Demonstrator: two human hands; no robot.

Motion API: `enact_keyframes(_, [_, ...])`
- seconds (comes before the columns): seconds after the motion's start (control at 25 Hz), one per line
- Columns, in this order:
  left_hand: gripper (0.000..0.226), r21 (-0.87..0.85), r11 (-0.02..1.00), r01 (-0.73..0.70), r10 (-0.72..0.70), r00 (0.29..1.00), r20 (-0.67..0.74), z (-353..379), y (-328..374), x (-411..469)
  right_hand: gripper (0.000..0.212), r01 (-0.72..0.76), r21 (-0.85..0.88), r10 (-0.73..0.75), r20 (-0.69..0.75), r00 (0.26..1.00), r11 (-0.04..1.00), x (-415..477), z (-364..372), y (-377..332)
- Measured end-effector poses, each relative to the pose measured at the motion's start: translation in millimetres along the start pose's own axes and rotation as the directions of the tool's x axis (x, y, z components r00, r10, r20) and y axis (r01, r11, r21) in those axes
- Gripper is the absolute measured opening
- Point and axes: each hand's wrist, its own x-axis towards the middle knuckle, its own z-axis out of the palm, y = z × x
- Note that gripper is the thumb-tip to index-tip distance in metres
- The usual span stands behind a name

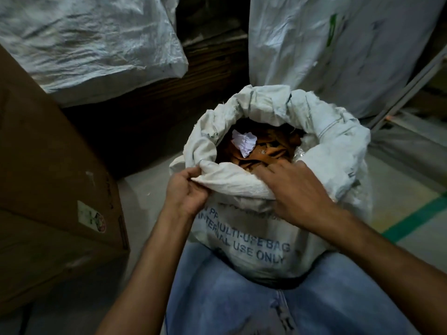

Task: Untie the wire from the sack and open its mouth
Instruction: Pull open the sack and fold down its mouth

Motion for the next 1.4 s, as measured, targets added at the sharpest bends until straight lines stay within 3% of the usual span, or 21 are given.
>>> enact_keyframes(0.04, [0.064, 0.03, 0.999, -0.016, 0.016, 1.0, 0.006, 1, -4, -5, 0.056, 0.013, -0.019, -0.015, -0.07, 0.997, 1.0, 2, 4, -1])
enact_keyframes(0.08, [0.061, 0.222, 0.968, -0.118, 0.129, 0.991, -0.037, 4, -8, -13, 0.043, 0.028, -0.032, -0.033, -0.16, 0.987, 0.999, 4, 9, -4])
enact_keyframes(0.12, [0.059, 0.584, 0.768, -0.264, 0.365, 0.929, -0.06, 4, -9, -19, 0.031, 0.035, -0.035, -0.043, -0.239, 0.97, 0.999, 4, 16, -7])
enact_keyframes(0.16, [0.067, 0.885, 0.305, -0.353, 0.603, 0.791, 0.108, 2, -8, -23, 0.023, 0.039, -0.035, -0.048, -0.311, 0.949, 0.999, 3, 22, -11])
enact_keyframes(0.2, [0.079, 0.895, -0.201, -0.398, 0.614, 0.66, 0.432, -1, -3, -24, 0.019, 0.039, -0.049, -0.055, -0.383, 0.922, 0.998, -1, 27, -13])
enact_keyframes(0.24, [0.084, 0.72, -0.525, -0.453, 0.395, 0.62, 0.678, 5, 6, -30, 0.019, 0.03, -0.075, -0.061, -0.448, 0.892, 0.997, -4, 32, -14])
enact_keyframes(0.28, [0.08, 0.571, -0.636, -0.518, 0.119, 0.666, 0.736, 18, 14, -38, 0.018, 0.015, -0.097, -0.06, -0.487, 0.871, 0.995, -9, 37, -13])
enact_keyframes(0.32, [0.073, 0.509, -0.652, -0.562, -0.116, 0.737, 0.665, 30, 19, -42, 0.017, -0.004, -0.116, -0.055, -0.499, 0.865, 0.993, -15, 40, -12])
enact_keyframes(0.4, [0.071, 0.462, -0.693, -0.554, -0.339, 0.816, 0.469, 41, 20, -39, 0.018, -0.027, -0.137, -0.043, -0.484, 0.874, 0.99, -24, 45, -9])
enact_keyframes(0.52, [0.084, 0.33, -0.744, -0.581, -0.377, 0.773, 0.511, 37, 8, -28, 0.04, -0.096, -0.074, 0.066, -0.343, 0.937, 0.993, -31, 42, -7])
enact_keyframes(0.64, [0.088, 0.238, -0.783, -0.575, -0.384, 0.747, 0.543, 19, -12, -23, 0.09, -0.071, 0.09, 0.069, 0.025, 0.997, 0.993, -39, 32, 1])
enact_keyframes(0.72, [0.085, 0.174, -0.814, -0.553, -0.371, 0.728, 0.577, 6, -22, -20, 0.099, -0.049, 0.262, -0.013, 0.232, 0.973, 0.964, -43, 19, 13])
enact_keyframes(0.8, [0.062, 0.096, -0.831, -0.548, -0.342, 0.64, 0.688, -2, -27, -17, 0.101, -0.025, 0.234, -0.051, 0.316, 0.947, 0.972, -39, 9, 27])
enact_keyframes(0.92, [0.036, 0.03, -0.904, -0.426, -0.172, 0.427, 0.888, -2, -26, -23, 0.097, 0.028, -0.059, -0.02, 0.13, 0.991, 0.998, -17, 5, 42])
enact_keyframes(1.0, [0.029, 0.085, -0.937, -0.34, -0.014, 0.276, 0.961, -4, -28, -30, 0.079, -0.012, -0.119, 0.004, -0.069, 0.998, 0.993, -5, 7, 46])
enact_keyframes(1.04, [0.031, 0.136, -0.924, -0.356, 0.038, 0.268, 0.963, -5, -28, -37, 0.063, -0.038, -0.106, 0.018, -0.192, 0.981, 0.994, -4, 9, 46])
enact_keyframes(1.16, [0.054, 0.37, -0.777, -0.509, 0.053, 0.532, 0.845, 21, -23, -63, 0.018, -0.193, -0.031, 0.145, -0.547, 0.825, 0.981, -27, 30, 35])
enact_keyframes(1.2, [0.068, 0.378, -0.777, -0.503, 0.016, 0.586, 0.81, 32, -25, -66, 0.011, -0.251, 0.013, 0.205, -0.618, 0.759, 0.968, -36, 38, 26])
enact_keyframes(1.28, [0.092, 0.208, -0.88, -0.428, -0.098, 0.59, 0.801, 50, -41, -62, 0.011, -0.314, 0.121, 0.312, -0.669, 0.674, 0.942, -46, 50, 7])
enact_keyframes(1.32, [0.09, 0.133, -0.905, -0.405, -0.149, 0.593, 0.791, 56, -52, -57, 0.018, -0.328, 0.181, 0.364, -0.641, 0.675, 0.927, -48, 50, -1])
enact_keyframes(1.4, [0.07, 0.093, -0.922, -0.376, -0.163, 0.596, 0.787, 59, -69, -48, 0.04, -0.295, 0.32, 0.419, -0.455, 0.785, 0.9, -54, 32, -5])
